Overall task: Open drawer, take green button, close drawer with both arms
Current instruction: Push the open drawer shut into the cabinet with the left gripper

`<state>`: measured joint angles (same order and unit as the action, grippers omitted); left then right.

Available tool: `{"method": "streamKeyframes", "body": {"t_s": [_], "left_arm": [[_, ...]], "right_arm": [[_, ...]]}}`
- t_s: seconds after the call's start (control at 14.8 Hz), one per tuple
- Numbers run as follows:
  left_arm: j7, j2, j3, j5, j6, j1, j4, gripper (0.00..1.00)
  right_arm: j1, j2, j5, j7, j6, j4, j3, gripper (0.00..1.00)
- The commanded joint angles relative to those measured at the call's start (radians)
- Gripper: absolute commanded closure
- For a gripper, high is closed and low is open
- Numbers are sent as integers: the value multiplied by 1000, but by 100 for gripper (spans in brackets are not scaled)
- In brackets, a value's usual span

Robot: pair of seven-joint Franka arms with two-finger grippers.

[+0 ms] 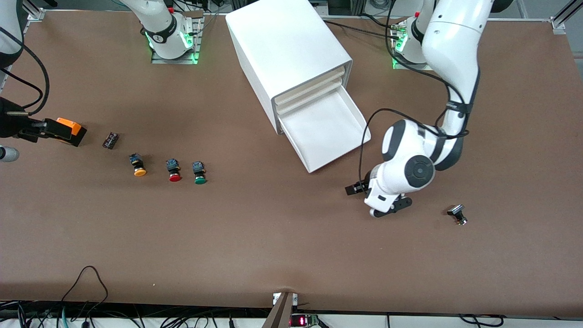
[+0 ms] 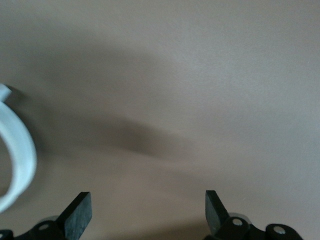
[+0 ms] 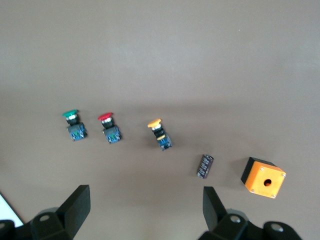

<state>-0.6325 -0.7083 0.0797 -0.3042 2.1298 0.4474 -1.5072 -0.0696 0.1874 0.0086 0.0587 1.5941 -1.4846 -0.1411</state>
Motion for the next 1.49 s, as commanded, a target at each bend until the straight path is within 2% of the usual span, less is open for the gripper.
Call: {"method": "streamKeyframes", "body": {"t_s": [0.0,0.41,0.61,0.88,1.02,1.42], "left_arm": [[-175,10,28,-16,134,95,-86,0],[-282,47,25,-16,159,154,-180,0],[-308,122,-4,-15,159,154,-267,0],[-315,193,-66,-15,154,157,-366,0],[-328,208,-99,-16,154,181,-404,0],[-512,210,-245,-16,154,218,-418,0]], "right_arm": [[-9,-86,-27,12,-28,-84,32,0],[-7,-175,-27,10,21,-189,32,0],[-7,-233,-29,30,151,-310,28,0],[1,-214,-12,-60,133,-284,26,0],[-13,-197,-33,-99,133,-280,34,0],[-12,-181,-44,-40,133,-247,31,0]]}}
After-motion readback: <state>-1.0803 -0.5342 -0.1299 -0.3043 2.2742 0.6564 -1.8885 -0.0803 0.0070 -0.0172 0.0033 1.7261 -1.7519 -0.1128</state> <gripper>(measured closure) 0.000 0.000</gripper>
